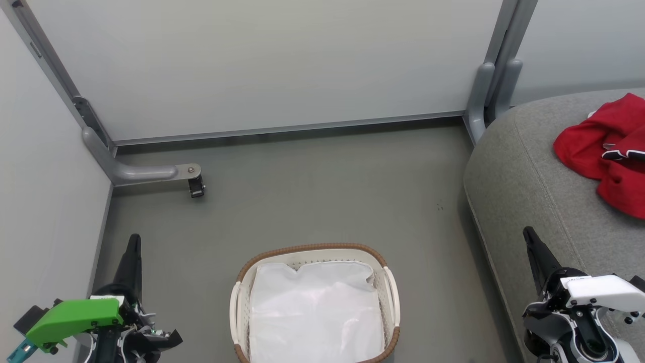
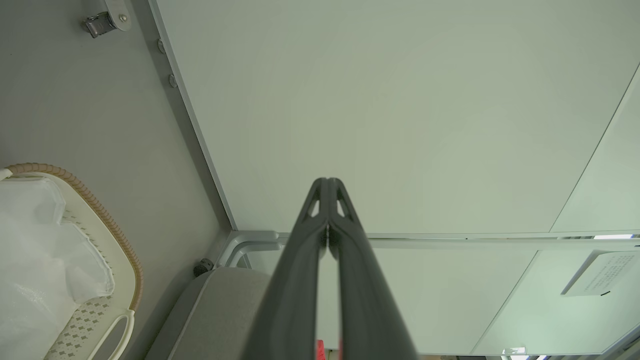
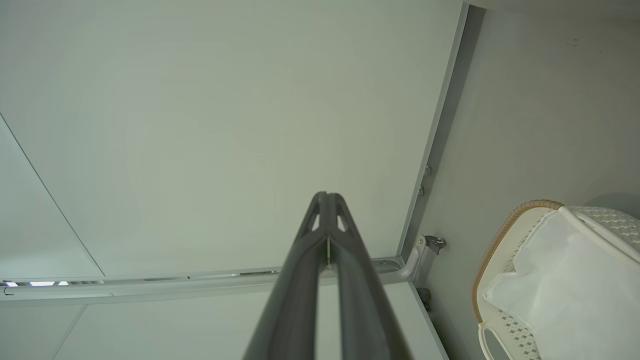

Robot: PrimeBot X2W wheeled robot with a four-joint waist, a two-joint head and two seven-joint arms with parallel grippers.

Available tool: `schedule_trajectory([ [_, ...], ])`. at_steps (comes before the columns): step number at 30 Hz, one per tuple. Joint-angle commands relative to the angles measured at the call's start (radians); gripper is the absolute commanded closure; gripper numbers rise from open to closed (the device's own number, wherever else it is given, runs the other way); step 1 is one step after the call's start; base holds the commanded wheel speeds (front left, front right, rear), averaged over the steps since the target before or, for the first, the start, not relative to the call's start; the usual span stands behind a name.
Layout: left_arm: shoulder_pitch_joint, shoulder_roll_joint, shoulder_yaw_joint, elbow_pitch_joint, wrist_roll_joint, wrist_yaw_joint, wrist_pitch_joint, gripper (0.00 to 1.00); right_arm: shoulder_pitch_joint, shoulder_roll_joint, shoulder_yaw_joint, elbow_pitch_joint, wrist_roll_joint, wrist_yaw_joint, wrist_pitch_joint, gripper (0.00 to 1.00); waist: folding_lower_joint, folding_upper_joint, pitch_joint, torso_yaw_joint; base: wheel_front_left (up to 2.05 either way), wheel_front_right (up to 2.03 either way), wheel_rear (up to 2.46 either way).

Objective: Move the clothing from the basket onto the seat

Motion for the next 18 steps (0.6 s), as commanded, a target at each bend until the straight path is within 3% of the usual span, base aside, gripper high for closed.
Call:
schedule_trajectory([
  [1,-0.009,0.0,0.0,-0.002,-0.005,-0.005,0.003,1.0,-0.007,-0.006,-0.002,-0.004,0.004,0.0,0.003,1.0,0.0,-0.0001,0.0,0.0,0.0,0.0,0.0],
  [18,-0.009,0.0,0.0,-0.002,-0.005,-0.005,0.003,1.0,-0.007,-0.006,-0.002,-0.004,0.004,0.0,0.003,1.0,0.0,-0.0001,0.0,0.0,0.0,0.0,0.0],
])
